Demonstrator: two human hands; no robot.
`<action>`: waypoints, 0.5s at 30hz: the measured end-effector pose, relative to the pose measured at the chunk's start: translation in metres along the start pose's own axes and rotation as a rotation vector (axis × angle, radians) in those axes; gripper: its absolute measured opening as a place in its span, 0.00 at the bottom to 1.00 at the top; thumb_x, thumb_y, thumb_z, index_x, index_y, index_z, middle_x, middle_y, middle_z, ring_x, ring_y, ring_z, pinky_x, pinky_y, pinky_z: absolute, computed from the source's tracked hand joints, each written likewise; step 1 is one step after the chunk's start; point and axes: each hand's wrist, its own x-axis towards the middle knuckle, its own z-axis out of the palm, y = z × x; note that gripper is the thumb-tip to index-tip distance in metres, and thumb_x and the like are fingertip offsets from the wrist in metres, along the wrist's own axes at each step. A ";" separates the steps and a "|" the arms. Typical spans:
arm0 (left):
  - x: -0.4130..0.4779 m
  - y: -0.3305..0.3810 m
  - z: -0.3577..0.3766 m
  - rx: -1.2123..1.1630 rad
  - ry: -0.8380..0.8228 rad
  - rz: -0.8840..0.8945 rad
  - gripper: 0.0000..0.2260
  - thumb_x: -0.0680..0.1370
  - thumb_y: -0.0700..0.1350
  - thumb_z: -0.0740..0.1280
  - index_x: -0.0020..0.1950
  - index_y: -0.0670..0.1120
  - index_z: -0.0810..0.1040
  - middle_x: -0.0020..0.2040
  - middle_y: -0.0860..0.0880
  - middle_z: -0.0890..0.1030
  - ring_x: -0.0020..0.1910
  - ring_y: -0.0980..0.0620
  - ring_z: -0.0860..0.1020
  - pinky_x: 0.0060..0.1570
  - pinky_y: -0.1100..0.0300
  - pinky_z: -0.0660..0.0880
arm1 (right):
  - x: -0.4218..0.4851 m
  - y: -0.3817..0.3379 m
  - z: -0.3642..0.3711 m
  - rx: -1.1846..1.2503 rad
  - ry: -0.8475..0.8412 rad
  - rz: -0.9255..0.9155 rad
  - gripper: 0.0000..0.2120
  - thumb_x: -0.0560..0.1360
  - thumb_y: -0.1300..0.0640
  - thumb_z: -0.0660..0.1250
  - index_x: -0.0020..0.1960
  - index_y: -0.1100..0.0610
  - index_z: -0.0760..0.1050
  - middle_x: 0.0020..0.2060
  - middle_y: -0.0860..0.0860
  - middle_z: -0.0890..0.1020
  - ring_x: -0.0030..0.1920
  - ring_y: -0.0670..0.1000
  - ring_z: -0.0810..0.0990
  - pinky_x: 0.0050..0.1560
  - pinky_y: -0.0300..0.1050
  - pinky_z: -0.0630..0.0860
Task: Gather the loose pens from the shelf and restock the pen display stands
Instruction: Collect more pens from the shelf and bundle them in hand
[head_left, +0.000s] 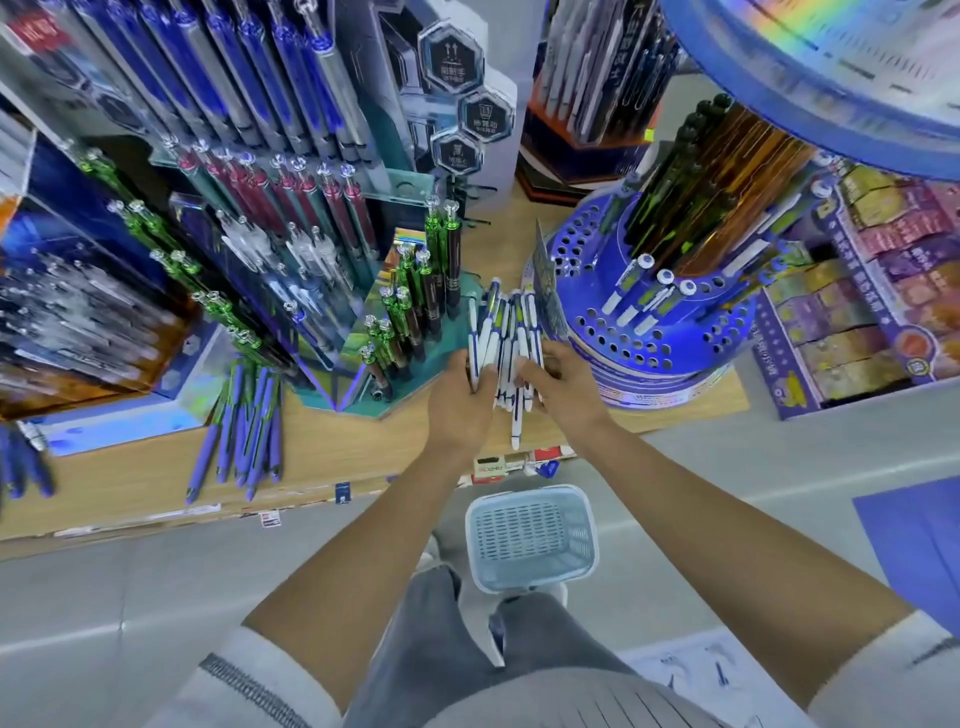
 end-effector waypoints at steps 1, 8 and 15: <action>0.000 0.001 -0.001 0.003 -0.010 0.005 0.16 0.81 0.48 0.60 0.63 0.37 0.70 0.43 0.45 0.76 0.42 0.45 0.75 0.43 0.55 0.68 | 0.001 0.000 0.002 -0.007 -0.007 0.001 0.09 0.78 0.55 0.67 0.55 0.58 0.75 0.39 0.54 0.82 0.36 0.45 0.77 0.38 0.40 0.73; 0.003 -0.009 -0.003 0.044 -0.076 0.111 0.22 0.77 0.51 0.64 0.70 0.46 0.70 0.61 0.45 0.77 0.59 0.46 0.76 0.59 0.51 0.73 | -0.001 -0.002 0.007 -0.046 0.014 -0.020 0.24 0.77 0.60 0.69 0.69 0.51 0.67 0.40 0.46 0.74 0.39 0.45 0.74 0.43 0.38 0.75; 0.004 -0.008 -0.003 0.299 -0.052 0.194 0.25 0.79 0.43 0.63 0.75 0.42 0.62 0.65 0.41 0.68 0.58 0.41 0.74 0.59 0.52 0.70 | -0.003 -0.004 0.020 -0.163 0.124 -0.071 0.22 0.74 0.62 0.71 0.67 0.58 0.73 0.53 0.54 0.76 0.43 0.47 0.75 0.53 0.42 0.76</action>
